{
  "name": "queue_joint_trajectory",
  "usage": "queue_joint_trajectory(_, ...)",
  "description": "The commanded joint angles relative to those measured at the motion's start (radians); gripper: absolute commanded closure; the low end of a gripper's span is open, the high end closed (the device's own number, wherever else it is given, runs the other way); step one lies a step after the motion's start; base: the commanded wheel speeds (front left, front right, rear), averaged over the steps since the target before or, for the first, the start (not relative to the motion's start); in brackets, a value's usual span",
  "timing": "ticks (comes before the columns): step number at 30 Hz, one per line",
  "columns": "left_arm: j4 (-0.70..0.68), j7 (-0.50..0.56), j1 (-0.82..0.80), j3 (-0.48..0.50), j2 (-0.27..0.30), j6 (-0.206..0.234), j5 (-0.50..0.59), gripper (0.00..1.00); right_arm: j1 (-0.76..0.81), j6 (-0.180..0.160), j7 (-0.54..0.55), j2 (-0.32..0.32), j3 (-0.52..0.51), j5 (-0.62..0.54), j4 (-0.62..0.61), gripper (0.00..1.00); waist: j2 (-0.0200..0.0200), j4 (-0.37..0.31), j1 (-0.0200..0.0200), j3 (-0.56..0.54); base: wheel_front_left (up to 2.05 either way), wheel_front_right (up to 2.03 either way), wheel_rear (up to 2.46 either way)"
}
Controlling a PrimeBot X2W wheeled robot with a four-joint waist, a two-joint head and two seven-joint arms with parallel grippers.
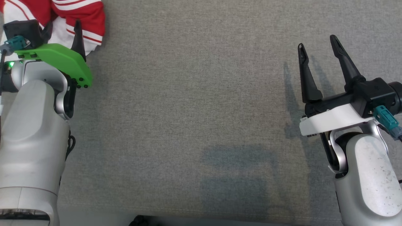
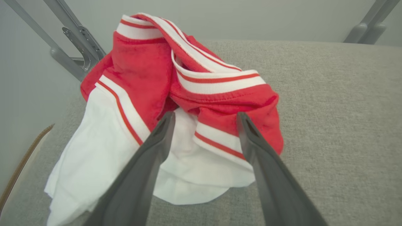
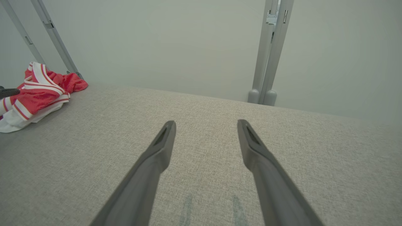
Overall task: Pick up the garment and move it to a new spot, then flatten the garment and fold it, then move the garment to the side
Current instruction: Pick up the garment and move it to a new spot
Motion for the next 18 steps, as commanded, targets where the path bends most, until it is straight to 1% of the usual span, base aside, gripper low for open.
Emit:
queue_joint_trajectory(1,0.026,-0.006,-0.024,0.003,0.006,0.007,-0.001,0.0,-0.007,-0.001,0.002,-0.003,-0.001,-0.012,-0.01,0.0,-0.0002,-0.036,-0.0002,0.037,0.0,0.0,0.0)
queue_joint_trajectory(5,0.12,-0.014,-0.059,0.015,0.01,0.023,-0.011,0.0,-0.001,-0.001,0.009,-0.003,-0.002,-0.015,-0.024,0.0,-0.0002,-0.042,-0.0002,0.045,0.0,0.0,0.0)
queue_joint_trajectory(9,0.2,-0.019,-0.083,0.017,0.0,0.031,-0.019,0.0,0.013,-0.001,0.016,-0.003,-0.006,-0.021,-0.034,0.0,-0.0002,-0.041,-0.0002,0.044,0.0,0.0,0.0)
queue_joint_trajectory(18,0.312,-0.025,-0.125,0.014,-0.019,0.019,-0.036,0.0,0.024,-0.001,0.043,-0.003,-0.007,-0.04,-0.068,0.0,-0.0002,-0.034,-0.0002,0.038,0.0,0.0,0.0)
